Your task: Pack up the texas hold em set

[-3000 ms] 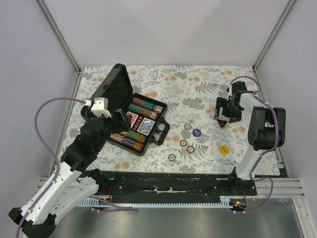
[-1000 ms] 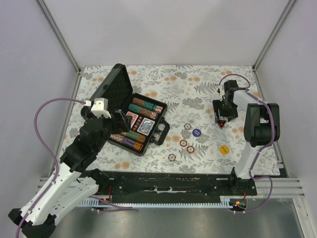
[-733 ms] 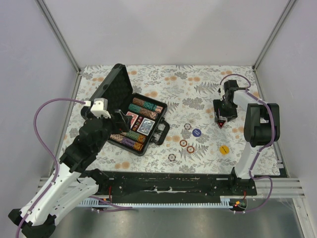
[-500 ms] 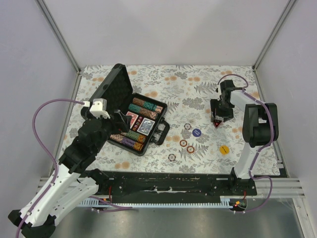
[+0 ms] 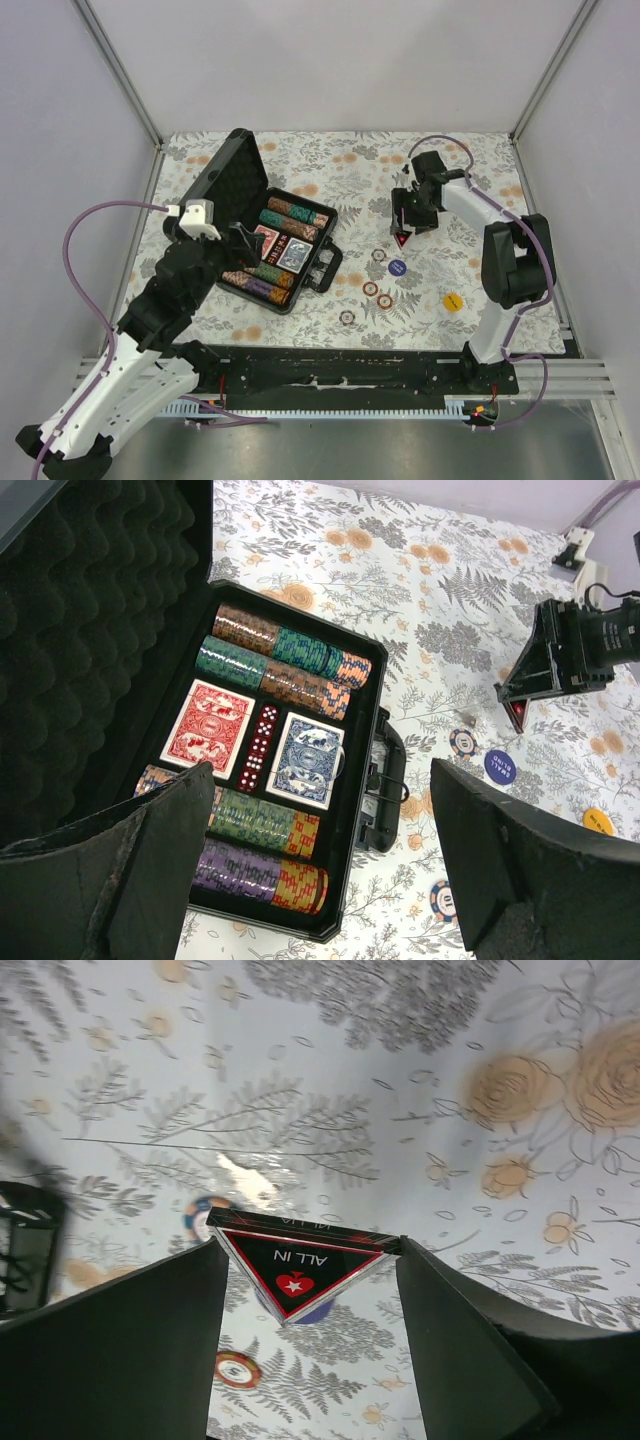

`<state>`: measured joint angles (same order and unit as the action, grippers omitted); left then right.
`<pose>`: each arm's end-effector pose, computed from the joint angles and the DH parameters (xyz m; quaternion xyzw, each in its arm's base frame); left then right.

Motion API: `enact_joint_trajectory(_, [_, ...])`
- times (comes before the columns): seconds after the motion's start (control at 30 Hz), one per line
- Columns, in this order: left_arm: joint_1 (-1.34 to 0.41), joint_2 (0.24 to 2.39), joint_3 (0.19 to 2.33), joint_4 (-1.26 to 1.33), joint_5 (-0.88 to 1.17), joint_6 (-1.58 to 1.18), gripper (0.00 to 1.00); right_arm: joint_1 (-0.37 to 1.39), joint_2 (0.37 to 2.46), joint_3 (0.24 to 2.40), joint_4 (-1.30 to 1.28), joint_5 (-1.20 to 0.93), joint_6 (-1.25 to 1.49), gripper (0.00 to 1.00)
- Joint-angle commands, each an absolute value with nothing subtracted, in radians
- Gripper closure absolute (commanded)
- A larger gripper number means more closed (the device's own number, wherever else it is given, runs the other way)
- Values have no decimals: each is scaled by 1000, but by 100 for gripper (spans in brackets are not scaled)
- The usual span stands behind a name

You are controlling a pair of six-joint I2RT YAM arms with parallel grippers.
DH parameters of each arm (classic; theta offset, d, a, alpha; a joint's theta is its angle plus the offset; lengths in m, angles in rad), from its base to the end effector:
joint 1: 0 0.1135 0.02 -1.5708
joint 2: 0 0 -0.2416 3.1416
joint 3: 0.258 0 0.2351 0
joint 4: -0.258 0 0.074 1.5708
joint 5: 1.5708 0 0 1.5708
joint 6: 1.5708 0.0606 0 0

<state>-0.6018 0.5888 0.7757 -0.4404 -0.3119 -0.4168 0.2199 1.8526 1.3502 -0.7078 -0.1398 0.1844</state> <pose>0.1414 -0.0746 0.3158 -0.0225 0.7867 -0.1876 0.5878 0.3520 0.0873 0.1633 -0.0299 0.9810 0.1032 0.1614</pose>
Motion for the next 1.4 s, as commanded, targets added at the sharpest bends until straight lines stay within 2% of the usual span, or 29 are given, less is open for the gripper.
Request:
enact_joint_trajectory(0.0, [-603, 577, 805, -431, -319, -391, 6, 277, 1781, 1422, -667, -179, 241, 37])
enact_joint_trajectory(0.27, [-603, 546, 830, -471, -341, -387, 6, 533, 1772, 1497, -520, -144, 244, 37])
enact_joint_trajectory(0.63, [-603, 445, 876, -597, -400, -380, 6, 851, 2057, 1827, -428, -6, 239, 37])
enact_joint_trajectory(0.97, [-603, 382, 882, -661, -442, -387, 6, 962, 2279, 2045, -451, 147, 279, 37])
enact_joint_trajectory(1.37, [-603, 367, 877, -673, -457, -380, 6, 986, 2384, 2121, -463, 255, 227, 35])
